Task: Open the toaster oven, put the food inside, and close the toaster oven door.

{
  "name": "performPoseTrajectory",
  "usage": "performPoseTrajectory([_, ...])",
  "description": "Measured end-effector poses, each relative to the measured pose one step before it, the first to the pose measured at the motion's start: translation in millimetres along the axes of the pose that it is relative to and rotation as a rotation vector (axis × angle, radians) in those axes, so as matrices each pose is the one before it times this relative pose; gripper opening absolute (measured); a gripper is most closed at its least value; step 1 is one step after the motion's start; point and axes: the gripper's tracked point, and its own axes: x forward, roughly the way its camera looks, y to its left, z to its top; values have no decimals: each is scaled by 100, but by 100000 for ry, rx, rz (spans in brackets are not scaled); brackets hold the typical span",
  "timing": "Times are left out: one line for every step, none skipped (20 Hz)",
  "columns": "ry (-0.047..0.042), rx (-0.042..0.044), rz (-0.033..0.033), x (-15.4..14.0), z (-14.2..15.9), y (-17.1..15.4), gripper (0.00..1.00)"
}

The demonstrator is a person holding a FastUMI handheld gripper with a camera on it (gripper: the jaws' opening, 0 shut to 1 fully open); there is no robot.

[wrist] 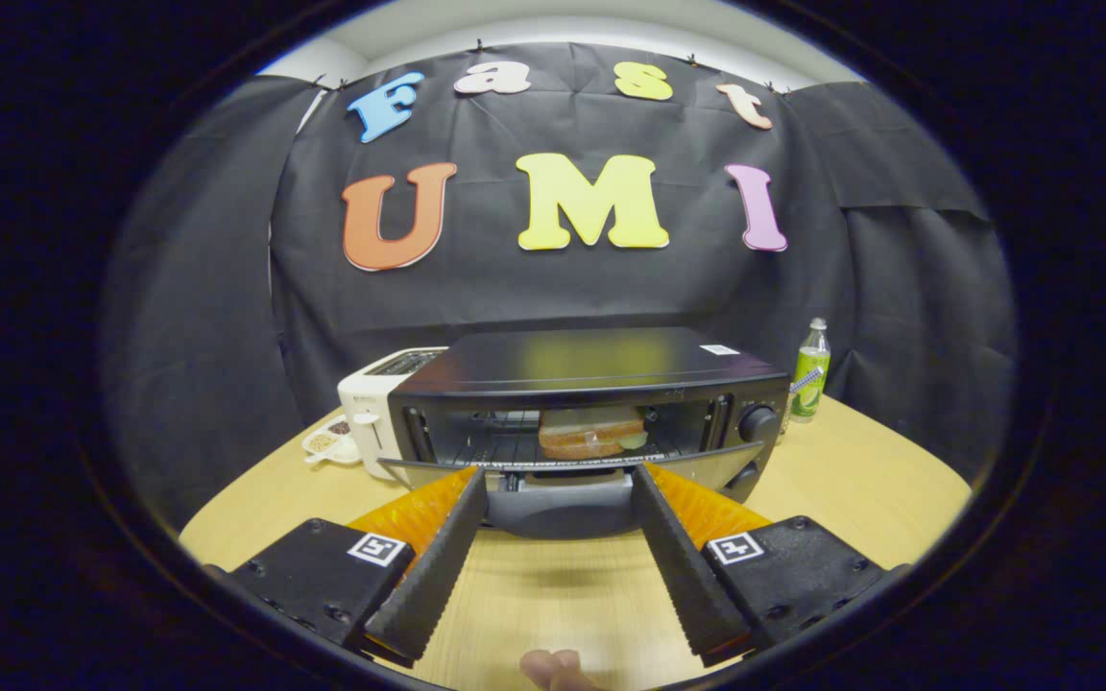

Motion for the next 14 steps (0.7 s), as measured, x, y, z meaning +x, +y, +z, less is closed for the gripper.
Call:
performPoseTrajectory([-314, 2152, 373, -360, 98, -91, 99])
performPoseTrajectory([-2233, 2779, 687, -126, 587, -54, 99])
performPoseTrajectory([-1846, 1844, 253, -347, 577, -122, 99])
performPoseTrajectory([-344, 792, -686, -285, 270, -439, 99])
performPoseTrajectory([1026, -375, -590, -405, 196, -301, 99])
performPoseTrajectory([756, 62, -28, -633, 233, -62, 99])
performPoseTrajectory([-691, 385, 1701, -715, 544, 265, 99])
performPoseTrajectory([-1559, 990, 834, -624, 758, -97, 99])
performPoseTrajectory([-1809, 711, 39, -748, 896, -219, 99])
performPoseTrajectory([-1594, 527, -668, -679, 880, -339, 99])
performPoseTrajectory([-520, -110, -204, -833, 816, -49, 99])
performPoseTrajectory([-435, -258, -83, -582, 664, -130, 100])
performPoseTrajectory([-30, -385, -512, -896, 832, -232, 100])
performPoseTrajectory([-921, -135, 199, -856, 974, -204, 100])
